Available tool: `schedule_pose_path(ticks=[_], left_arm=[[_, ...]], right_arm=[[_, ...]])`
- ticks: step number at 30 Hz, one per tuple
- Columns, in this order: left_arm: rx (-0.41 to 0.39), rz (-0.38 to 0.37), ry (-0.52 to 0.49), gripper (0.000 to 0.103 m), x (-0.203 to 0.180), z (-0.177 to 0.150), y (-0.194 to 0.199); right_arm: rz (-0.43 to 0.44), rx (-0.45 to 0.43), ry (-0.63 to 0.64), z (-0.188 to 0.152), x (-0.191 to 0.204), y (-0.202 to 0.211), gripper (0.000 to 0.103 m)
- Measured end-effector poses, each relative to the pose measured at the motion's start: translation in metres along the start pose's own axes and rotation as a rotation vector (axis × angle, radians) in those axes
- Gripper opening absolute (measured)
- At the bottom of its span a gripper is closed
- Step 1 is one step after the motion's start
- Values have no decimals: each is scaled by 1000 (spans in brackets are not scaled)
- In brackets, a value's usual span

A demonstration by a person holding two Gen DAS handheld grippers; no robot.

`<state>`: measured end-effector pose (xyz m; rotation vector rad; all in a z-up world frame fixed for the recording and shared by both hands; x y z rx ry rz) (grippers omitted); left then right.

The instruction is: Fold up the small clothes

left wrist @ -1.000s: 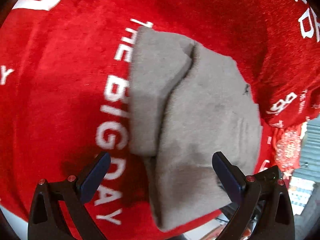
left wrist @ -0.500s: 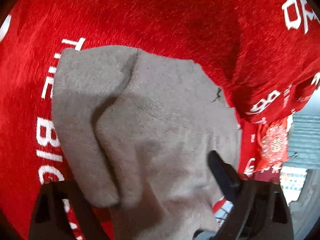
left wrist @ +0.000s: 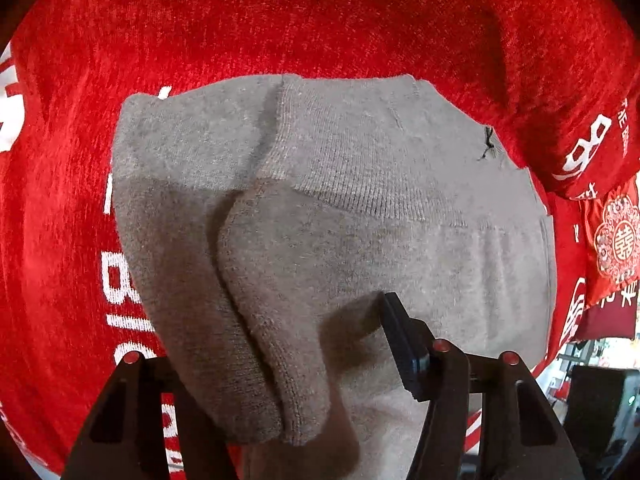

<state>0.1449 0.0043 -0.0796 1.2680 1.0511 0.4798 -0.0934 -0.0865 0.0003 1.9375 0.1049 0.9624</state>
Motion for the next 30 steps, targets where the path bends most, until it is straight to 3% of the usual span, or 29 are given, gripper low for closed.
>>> schedule_pose_path(ticks=[5,6,7,8,9,12,17,21,23,24,30], left_arm=[[5,4,1,62,8,-2,5],[7,7,-1,62,9,-3,5],[8,10,-1,62,8,-3,4],[8,13,1,62,8,-4,4],[8,15,3,62,7,-3,3],[8,18,15,65,5,-4,1],[-6,52,14,64,-2,-3,-1],[-34,68,-10,23,-8,-3,4],[-43,68,-20,19,-11,-2,10],[-48,54,-18,19,-12,-2,14],[-124,-192,49,19,-31,0,56]], right_arm=[[-60,-105,25,23,-4,28,58],[-72,-130,25,28,-6,33,53],[-82,-154,26,33,-8,37,46],[-103,-170,34,37,-10,39,24],[-136,-178,42,40,-12,40,11],[-243,-189,62,46,-25,37,11],[-233,-153,59,52,-42,25,9],[-185,-157,39,52,-49,25,9],[-140,-157,20,53,-56,28,9],[-120,-157,12,52,-60,29,9],[28,-144,-49,52,-84,39,9]])
Point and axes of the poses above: each gripper's, at about its wrist camera, not at the fingertips, and y roughly against the way its jaws point, x to its left, z to its top, the point moved 1 cm from there along -y, roughly the way its jaws point, and after that the axes turned 4 degrees about x, right-handed, at the moved point
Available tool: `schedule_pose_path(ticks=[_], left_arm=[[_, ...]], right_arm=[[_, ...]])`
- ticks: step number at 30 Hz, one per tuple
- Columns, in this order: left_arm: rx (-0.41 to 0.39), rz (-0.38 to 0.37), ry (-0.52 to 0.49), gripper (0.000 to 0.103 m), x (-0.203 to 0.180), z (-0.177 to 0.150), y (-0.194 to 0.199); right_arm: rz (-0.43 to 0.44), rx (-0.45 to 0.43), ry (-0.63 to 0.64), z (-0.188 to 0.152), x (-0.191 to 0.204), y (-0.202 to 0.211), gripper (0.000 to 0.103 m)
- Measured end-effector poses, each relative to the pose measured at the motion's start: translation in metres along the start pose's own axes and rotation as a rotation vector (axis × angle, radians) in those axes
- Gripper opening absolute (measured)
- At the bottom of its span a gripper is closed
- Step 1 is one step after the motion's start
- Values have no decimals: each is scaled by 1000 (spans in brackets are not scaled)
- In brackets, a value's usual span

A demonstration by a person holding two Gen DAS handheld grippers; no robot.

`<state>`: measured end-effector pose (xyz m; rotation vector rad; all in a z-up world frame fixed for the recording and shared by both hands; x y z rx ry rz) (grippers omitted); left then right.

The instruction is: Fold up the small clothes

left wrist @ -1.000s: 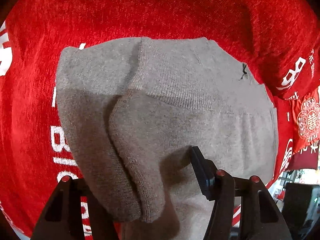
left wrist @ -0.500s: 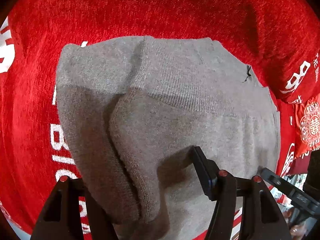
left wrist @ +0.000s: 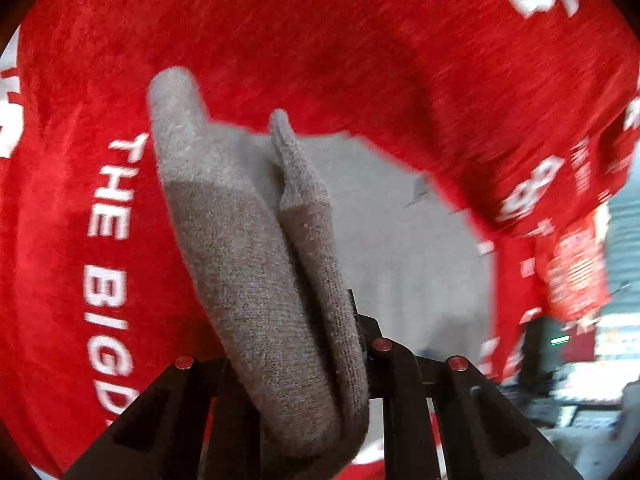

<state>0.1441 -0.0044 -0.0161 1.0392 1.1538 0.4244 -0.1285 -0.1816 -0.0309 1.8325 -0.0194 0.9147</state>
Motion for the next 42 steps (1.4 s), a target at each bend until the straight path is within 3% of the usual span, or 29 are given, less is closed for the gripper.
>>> schedule_pose_path(ticks=[4,9,13,17,19,22,25,26,27,28,31,32,36,39,42], left_arm=[[-18,-56,-83,19,-56,4,4],[9,-91,-212,19,-135,5,-20],[48,-2,-384,19,-210,-10,-68],[145,88,-475,19,-247,-23,-128],[221,160,-493,19,-251,-29,-164],[240,232,-516,21,-251,-37,-183],[195,234,-525,46,-260,-44,-177],[159,254,-540,63,-264,-46,-173],[127,274,-561,66,-267,-47,-166],[81,292,-610,66,-276,-50,-159],[54,272,-665,66,-288,-50,-143],[34,259,-651,66,-288,-49,-134],[-16,256,-528,66,-262,-32,-103],[-32,290,-430,66,-228,-21,-89],[-37,353,-351,66,-184,-17,-76]], right_arm=[[66,-9,-23,-2,-15,21,9],[118,-65,-71,-3,-49,59,12],[131,-97,-132,-5,-85,83,12],[158,-101,-206,-7,-118,91,12],[180,-102,-234,-9,-130,92,12],[218,-105,-259,-8,-142,93,12],[253,-118,-261,-2,-152,99,12],[265,-121,-261,0,-153,101,12],[276,-123,-264,1,-159,107,12],[290,-127,-270,3,-161,108,12],[363,-146,-323,9,-174,114,21],[390,-154,-339,11,-178,116,30],[544,-175,-411,14,-195,116,55],[642,-185,-457,15,-208,117,58],[662,-163,-458,19,-224,121,61]])
Point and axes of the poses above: each gripper's, at about its wrist camera, not at the fingertips, and y roughly against the way its jaws point, x to its left, z to its top, the point moved 1 cm from there along -y, roughly the way its jaws point, and after that the axes turned 4 degrees about x, right-handed, at the moved point
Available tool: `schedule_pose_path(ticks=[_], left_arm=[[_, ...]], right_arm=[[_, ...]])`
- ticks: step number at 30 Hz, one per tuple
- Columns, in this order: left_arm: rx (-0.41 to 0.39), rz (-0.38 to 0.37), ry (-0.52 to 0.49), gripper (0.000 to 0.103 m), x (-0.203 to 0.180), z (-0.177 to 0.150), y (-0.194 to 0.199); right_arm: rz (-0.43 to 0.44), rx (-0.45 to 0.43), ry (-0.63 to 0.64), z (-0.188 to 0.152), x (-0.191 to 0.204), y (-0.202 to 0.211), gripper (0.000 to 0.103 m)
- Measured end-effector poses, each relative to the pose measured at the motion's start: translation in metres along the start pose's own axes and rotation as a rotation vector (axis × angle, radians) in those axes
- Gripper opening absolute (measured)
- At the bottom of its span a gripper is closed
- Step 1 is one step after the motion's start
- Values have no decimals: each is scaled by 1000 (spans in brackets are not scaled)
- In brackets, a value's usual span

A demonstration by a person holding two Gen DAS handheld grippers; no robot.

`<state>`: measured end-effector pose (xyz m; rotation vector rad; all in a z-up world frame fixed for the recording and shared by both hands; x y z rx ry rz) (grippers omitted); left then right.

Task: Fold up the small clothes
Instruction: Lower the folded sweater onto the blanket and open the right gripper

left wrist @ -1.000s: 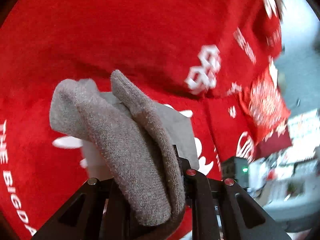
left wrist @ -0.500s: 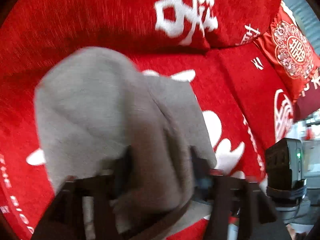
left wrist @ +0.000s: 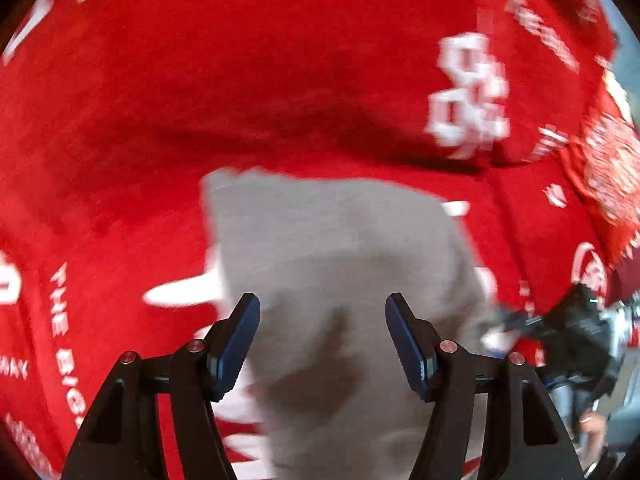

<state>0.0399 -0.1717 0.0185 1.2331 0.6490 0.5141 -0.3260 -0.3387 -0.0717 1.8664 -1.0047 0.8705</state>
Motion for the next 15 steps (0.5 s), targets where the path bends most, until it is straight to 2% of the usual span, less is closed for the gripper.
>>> schedule_pose_path(ticks=[4,6,7,8,9,11,14,15], left_arm=[[32,66,65,66,37,-18,-10],[52,82,74,66,48,-26,-14],[65,94,79,66,53,-31,-18],[68,100,82,66,55,-34,-21],[66,100,85,66,58,-37,-22],[54,96,96,66,60,-41,-24],[55,108,98,66,52,-36,-27],[54,106,95,66,50,-35,-26]], right_arm=[[-45,54,62,3,16,-8,63],[-106,85,106,6,29,-22,64],[-166,97,132,7,38,-30,63],[-260,113,182,8,46,-35,47],[-320,120,218,7,49,-37,13],[-444,114,330,2,68,-40,14],[-461,71,511,-19,103,-28,14],[-466,55,534,-22,107,-22,14]])
Point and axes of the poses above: each gripper's, at about its wrist camera, not at the fingertips, and y roughly against the way its jaws point, x to its left, z to its top, the point moved 1 cm from there along -y, roughly the way its jaws point, and after that the axes turned 4 degrees about x, right-handed, at the moved point
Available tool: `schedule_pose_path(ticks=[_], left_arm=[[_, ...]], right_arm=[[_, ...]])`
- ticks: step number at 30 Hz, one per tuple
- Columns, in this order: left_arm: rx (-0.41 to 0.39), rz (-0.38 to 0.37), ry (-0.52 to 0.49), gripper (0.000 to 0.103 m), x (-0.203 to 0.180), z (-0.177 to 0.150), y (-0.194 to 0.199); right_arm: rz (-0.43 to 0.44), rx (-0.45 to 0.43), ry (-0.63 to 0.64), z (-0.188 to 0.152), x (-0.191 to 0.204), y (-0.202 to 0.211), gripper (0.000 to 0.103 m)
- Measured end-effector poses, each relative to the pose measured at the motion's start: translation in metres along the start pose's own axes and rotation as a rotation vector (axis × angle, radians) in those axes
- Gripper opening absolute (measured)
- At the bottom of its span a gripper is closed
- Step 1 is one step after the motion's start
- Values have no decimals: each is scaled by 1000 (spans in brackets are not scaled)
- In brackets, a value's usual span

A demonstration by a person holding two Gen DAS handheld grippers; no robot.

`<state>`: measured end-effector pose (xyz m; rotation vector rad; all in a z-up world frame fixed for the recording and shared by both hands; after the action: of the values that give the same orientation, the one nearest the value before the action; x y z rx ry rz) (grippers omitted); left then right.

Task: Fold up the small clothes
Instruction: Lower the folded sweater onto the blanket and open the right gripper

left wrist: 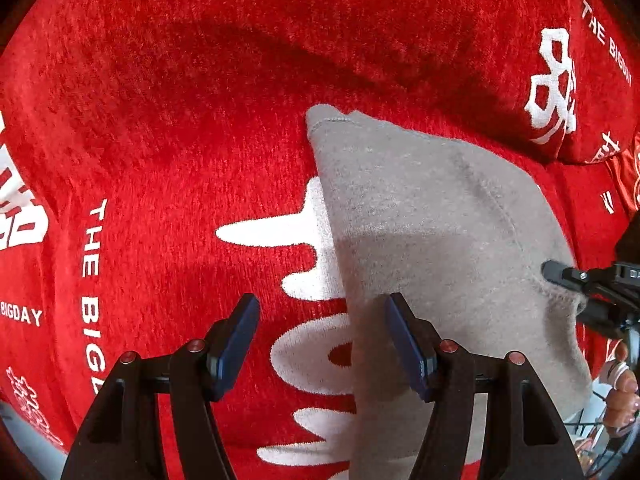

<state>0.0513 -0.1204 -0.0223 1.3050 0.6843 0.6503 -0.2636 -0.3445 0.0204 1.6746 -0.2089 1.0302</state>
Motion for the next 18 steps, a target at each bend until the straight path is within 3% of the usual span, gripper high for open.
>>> schedule_pose_path(ticks=[8,9,11,15,18], left_arm=[[1,-6,-88,67,-24,-9,-4],[3,-11,-86,68,-25,-10,-6],[-3,20,-83,86,-24,-12,-6],[6,2,-76,86,-16,-15,-4],[16,18,-79,86,-11,-15,1]], right_arm=[[-159,54,-72,-2,-55,-11,17],[-164,46,-76,-2,-53,-10,18],[-212,32,-71,-2,-49,-3,19],[-285,27,-71,-10,-39,12,23],[-265,17,-92,-19,-28,27,23]])
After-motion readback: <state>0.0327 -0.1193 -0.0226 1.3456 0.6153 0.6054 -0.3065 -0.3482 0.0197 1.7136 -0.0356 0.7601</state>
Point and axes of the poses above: each gripper's, at about its wrist camera, not at the fingertips, and y roughly against the way its jaws point, x to its left, z to its top, the point moved 1 cm from there along -y, roughly the way its jaws point, and after that the axes turned 4 degrees about x, right-handed, at the moved point
